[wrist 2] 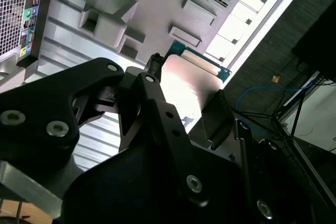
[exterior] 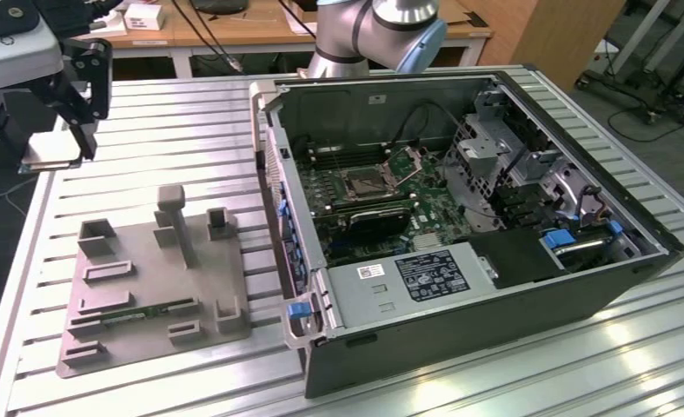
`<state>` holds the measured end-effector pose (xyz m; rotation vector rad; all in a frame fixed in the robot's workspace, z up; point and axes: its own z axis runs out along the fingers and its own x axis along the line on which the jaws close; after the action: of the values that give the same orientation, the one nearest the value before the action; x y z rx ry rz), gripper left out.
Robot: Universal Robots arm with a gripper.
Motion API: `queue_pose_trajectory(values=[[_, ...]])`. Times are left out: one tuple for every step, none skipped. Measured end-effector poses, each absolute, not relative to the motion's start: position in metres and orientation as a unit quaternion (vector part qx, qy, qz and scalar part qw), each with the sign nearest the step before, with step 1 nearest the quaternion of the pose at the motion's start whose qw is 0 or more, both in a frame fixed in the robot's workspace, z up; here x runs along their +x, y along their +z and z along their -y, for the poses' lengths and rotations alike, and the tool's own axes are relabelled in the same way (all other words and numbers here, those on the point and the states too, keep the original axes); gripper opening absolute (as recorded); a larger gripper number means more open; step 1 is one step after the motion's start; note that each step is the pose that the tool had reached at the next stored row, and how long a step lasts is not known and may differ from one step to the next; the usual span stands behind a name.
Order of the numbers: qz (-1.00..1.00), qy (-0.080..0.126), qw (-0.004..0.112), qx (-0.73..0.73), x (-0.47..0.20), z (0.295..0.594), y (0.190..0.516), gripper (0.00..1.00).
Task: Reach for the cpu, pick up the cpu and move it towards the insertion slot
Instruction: 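Pick up the cpu and move it towards the insertion slot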
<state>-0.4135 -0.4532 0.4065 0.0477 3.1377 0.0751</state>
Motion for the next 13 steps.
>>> queue_pose_trajectory(values=[[-1.0,0.024,0.001,0.015,-0.413,0.4532,0.4065,0.55],[-1.0,0.024,0.001,0.015,-0.4124,0.4532,0.4065,0.55],[-1.0,0.024,0.001,0.015,-0.4119,0.4531,0.4065,0.55],[-1.0,0.024,0.001,0.015,-0.4115,0.4531,0.4065,0.55],[-1.0,0.024,0.001,0.015,-0.4113,0.4532,0.4064,0.55],[-1.0,0.024,0.001,0.015,-0.411,0.4532,0.4065,0.55],[-1.0,0.024,0.001,0.015,-0.4107,0.4532,0.4065,0.55],[-1.0,0.024,0.001,0.015,-0.4103,0.4532,0.4065,0.55],[-1.0,0.024,0.001,0.015,-0.4099,0.4532,0.4065,0.55],[-1.0,0.024,0.001,0.015,-0.4096,0.4532,0.4065,0.55],[-1.0,0.024,0.001,0.015,-0.4092,0.4532,0.4065,0.55],[-1.0,0.024,0.001,0.015,-0.4088,0.4532,0.4065,0.55],[-1.0,0.024,0.001,0.015,-0.4084,0.4532,0.4065,0.55]])
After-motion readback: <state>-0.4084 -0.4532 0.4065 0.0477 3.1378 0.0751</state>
